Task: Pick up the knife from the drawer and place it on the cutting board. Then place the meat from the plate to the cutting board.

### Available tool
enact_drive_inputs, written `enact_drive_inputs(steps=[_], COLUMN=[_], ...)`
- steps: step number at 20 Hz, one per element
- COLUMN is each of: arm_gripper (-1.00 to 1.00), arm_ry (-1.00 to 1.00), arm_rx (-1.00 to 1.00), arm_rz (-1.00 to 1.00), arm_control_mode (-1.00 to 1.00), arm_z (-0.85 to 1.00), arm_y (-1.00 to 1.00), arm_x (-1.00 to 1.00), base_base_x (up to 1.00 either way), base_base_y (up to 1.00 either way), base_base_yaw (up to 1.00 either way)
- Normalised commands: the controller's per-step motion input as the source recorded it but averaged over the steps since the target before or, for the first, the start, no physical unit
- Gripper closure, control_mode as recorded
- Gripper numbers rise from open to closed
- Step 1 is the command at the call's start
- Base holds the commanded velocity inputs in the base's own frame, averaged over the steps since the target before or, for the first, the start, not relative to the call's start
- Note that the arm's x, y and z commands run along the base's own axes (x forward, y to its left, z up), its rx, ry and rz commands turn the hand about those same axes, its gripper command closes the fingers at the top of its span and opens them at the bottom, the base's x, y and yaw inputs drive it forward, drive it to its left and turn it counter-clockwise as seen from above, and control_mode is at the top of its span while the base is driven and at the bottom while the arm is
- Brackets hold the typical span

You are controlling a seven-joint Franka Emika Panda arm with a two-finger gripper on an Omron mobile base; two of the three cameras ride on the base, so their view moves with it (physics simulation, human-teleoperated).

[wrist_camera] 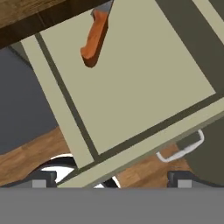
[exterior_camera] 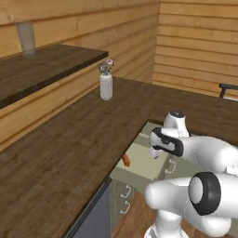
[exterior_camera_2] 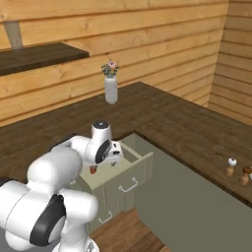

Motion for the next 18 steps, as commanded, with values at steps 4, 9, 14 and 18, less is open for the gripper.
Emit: enact_drive_inputs(steps=[4,9,14,18], arm_gripper=[-1.0,-1.0,-1.0,-1.0], arm_ry=[0.0,0.0,0.0,0.0], arm_rx=[0.0,0.0,0.0,0.01], arm_rz=[0.06,0.11,0.12,0.06], arm_control_mode=[-1.0,-1.0,-1.0,-1.0], arm_z=[-0.48,-0.75,-0.71,-0.54], arm_y=[-0.14,-0.22,-0.61,-1.0], arm_x=[0.36,0.28,-0.16,-0.73], base_base_x=[0.0,0.0,0.0,0.0], base_base_y=[0.0,0.0,0.0,0.0], base_base_yaw=[0.0,0.0,0.0,0.0])
